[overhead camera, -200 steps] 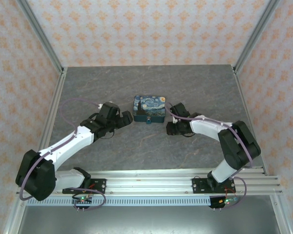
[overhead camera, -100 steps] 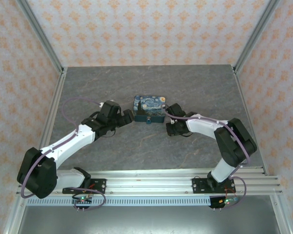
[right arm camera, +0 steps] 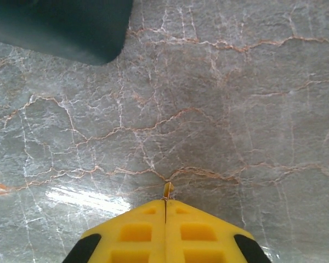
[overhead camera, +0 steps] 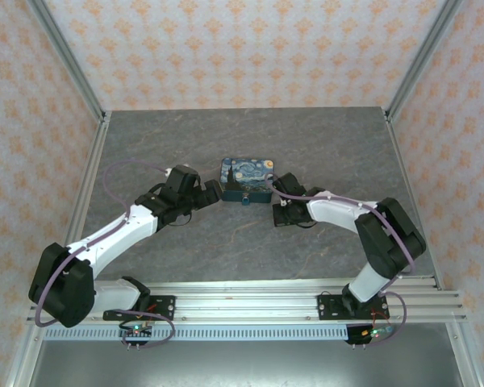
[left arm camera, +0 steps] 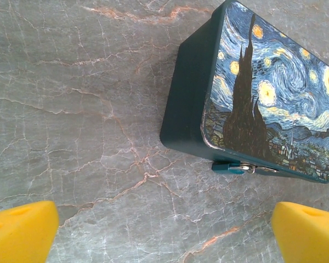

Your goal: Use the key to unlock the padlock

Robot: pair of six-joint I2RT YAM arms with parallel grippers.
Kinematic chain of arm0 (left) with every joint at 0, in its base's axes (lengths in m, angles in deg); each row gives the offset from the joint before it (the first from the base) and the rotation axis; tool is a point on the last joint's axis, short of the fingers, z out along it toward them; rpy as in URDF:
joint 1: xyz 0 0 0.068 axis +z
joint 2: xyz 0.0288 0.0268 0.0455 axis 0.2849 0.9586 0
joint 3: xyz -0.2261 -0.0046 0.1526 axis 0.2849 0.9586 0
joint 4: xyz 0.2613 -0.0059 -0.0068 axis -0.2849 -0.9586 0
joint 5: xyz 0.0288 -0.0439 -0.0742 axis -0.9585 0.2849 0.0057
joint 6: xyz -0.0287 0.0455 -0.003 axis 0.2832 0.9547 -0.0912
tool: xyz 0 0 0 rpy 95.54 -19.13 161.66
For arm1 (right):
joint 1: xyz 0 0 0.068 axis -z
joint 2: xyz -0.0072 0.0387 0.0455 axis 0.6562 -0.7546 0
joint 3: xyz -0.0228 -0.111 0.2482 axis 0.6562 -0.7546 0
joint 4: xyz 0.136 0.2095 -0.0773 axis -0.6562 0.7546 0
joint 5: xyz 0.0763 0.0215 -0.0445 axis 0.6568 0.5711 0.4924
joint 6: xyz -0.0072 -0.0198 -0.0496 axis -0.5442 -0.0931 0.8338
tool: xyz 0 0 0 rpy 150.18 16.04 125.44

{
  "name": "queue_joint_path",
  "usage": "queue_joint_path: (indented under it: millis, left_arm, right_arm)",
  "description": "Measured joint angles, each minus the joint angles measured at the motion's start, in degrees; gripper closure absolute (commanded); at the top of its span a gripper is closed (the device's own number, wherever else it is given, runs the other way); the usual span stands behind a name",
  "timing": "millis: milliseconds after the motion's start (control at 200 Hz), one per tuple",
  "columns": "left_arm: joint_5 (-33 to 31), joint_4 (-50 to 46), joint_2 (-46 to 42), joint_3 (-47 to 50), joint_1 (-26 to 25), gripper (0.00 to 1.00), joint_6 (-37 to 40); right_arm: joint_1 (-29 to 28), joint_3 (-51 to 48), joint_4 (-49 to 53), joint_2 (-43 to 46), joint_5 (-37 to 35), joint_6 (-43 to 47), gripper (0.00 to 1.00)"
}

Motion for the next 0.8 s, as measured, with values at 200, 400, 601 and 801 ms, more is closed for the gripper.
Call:
queue_joint_path:
  millis: [200, 400, 601, 801]
  left_arm:
    - [0.0, 0.0, 0.0, 0.0, 0.0, 0.00, 0.0]
    - [0.0, 0.0, 0.0, -0.3, 0.0, 0.00, 0.0]
    - [0.1, 0.0, 0.0, -0.3, 0.0, 0.00, 0.0]
    - [0.1, 0.0, 0.0, -0.3, 0.0, 0.00, 0.0]
  right_arm:
    - [0.0, -1.5, -1.1, 1.5, 1.1, -1.9, 1.00]
    - [0.0, -4.8, -4.2, 7.1, 5.1, -6.5, 0.81]
    - [0.0, -6.0, -8.2, 7.5, 9.0, -10.4, 0.61]
    - [0.0, -9.1, -9.3, 9.6, 9.0, -13.4, 0.61]
